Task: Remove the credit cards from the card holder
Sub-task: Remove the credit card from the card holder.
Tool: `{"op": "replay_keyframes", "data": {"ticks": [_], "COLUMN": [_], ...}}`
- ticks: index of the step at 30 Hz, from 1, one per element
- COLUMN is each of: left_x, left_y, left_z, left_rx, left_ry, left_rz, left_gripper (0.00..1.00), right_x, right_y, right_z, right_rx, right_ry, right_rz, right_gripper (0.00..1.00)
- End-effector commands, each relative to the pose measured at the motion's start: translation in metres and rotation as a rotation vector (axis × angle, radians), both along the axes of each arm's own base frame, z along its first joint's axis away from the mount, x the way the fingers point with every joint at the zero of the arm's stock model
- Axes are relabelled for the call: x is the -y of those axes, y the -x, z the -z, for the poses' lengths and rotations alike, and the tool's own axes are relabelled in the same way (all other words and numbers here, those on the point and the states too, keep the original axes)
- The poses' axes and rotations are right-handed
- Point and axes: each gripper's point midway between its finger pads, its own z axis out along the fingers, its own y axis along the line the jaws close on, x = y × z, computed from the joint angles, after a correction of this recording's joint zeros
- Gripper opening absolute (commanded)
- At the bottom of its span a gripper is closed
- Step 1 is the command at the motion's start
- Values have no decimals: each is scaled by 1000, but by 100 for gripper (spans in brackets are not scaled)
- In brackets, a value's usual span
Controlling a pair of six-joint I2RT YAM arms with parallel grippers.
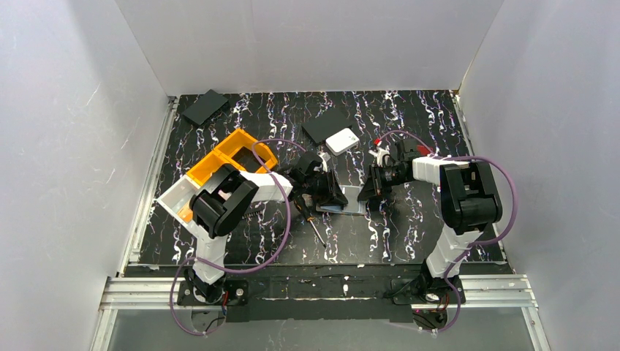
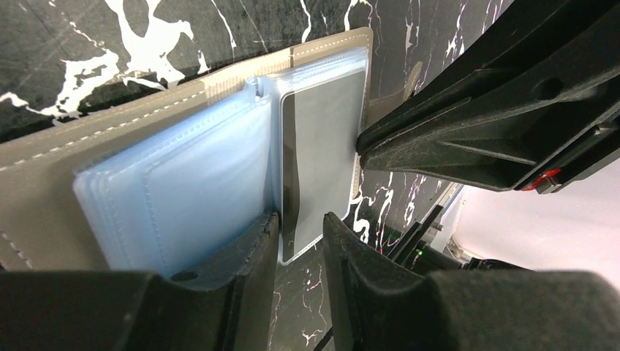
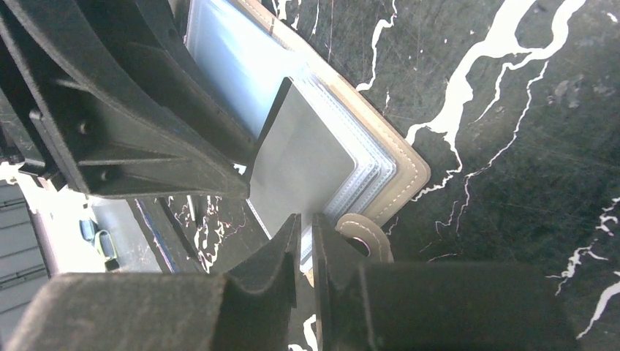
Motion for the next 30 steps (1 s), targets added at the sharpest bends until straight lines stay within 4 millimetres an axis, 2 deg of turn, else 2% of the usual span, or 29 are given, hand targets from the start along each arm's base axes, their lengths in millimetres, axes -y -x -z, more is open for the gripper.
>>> {"op": "replay_keyframes", "data": {"ticks": [1,6,9,14,20,30], "left_x": [0,0,-1,-6,-17,-32], "left_y": [4,4,4,5,5,1], "left_z": [11,13,14,16,13,7], "left_rx": [-18,-22,-23,-27,-16,-3], "left_ry": [-16,-14,-16,-18,-7,9], "left_rz": [7,3,0,-6,-22,-58], "left_gripper": [25,14,0,0,0,0], "right_x": [1,4,5,6,16,18], "right_y": [4,2,2,-1,-4,-8], "right_z": [20,25,24,23,32,24], "right_rx": [-31,-33,-29,-15,-9,9], "right_ry": [49,74,81,88,160,140], "right_rz": [-5,3,6,6,26,34], "right_gripper": [20,20,20,21,32,39]}}
